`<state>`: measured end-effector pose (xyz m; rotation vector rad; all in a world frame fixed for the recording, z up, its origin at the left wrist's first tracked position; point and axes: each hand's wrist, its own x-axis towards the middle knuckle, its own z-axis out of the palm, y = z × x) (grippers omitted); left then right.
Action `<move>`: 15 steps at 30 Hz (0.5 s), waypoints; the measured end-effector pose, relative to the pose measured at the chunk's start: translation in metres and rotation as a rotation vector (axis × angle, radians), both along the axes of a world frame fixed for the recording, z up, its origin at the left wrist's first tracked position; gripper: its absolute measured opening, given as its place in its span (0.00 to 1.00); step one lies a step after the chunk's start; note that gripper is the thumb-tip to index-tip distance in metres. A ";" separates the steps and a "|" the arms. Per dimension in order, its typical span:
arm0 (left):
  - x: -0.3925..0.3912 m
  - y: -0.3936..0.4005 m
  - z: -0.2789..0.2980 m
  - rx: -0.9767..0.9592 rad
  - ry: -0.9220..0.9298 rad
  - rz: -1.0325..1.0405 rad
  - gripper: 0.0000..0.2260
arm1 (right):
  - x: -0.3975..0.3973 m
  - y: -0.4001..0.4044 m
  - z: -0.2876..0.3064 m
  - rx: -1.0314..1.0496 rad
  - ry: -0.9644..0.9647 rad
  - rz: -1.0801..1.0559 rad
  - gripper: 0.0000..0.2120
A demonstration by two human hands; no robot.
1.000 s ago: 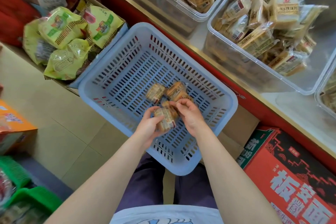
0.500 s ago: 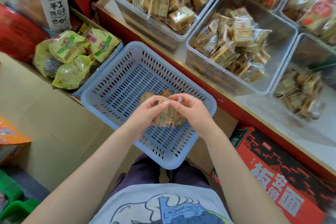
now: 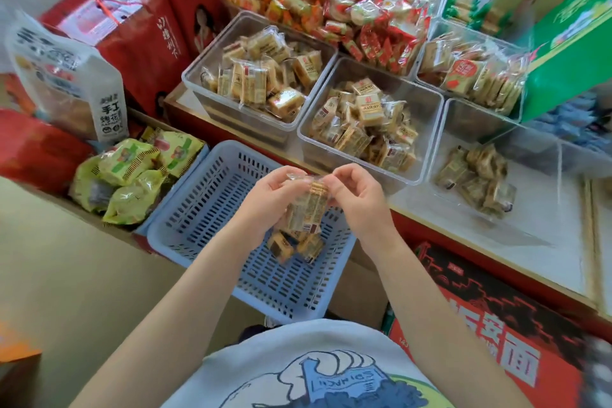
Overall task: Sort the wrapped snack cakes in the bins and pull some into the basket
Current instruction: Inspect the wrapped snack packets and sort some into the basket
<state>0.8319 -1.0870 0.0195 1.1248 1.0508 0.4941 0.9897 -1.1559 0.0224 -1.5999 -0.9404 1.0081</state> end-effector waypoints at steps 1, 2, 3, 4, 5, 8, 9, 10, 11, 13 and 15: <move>0.002 -0.001 0.003 0.027 -0.005 0.011 0.03 | 0.000 -0.001 0.002 0.001 -0.010 -0.026 0.06; 0.004 -0.001 0.007 0.053 -0.018 0.027 0.02 | 0.000 -0.001 0.005 -0.003 -0.023 -0.050 0.07; 0.005 -0.001 0.010 0.069 -0.038 0.047 0.02 | 0.002 -0.001 0.008 -0.002 -0.032 -0.068 0.07; 0.006 -0.001 0.012 0.073 -0.058 0.058 0.01 | 0.003 -0.002 0.011 0.000 -0.039 -0.083 0.08; 0.007 -0.001 0.015 0.080 -0.070 0.055 0.01 | 0.005 -0.003 0.014 0.005 -0.041 -0.095 0.08; 0.009 0.001 0.023 0.128 -0.094 0.034 0.04 | 0.009 -0.007 0.024 0.023 -0.015 -0.114 0.07; 0.011 0.002 0.026 0.133 -0.102 0.037 0.04 | 0.010 -0.008 0.027 0.030 0.005 -0.115 0.07; 0.012 0.001 0.029 0.123 -0.116 0.037 0.04 | 0.010 -0.009 0.030 0.034 0.029 -0.117 0.07; 0.014 0.001 0.032 0.095 -0.135 0.035 0.04 | 0.010 -0.010 0.033 0.042 0.059 -0.122 0.07; 0.016 0.000 0.036 0.017 -0.173 0.024 0.05 | 0.010 -0.012 0.040 0.055 0.101 -0.126 0.07; 0.016 0.001 0.038 -0.033 -0.191 0.007 0.05 | 0.009 -0.013 0.043 0.057 0.110 -0.130 0.08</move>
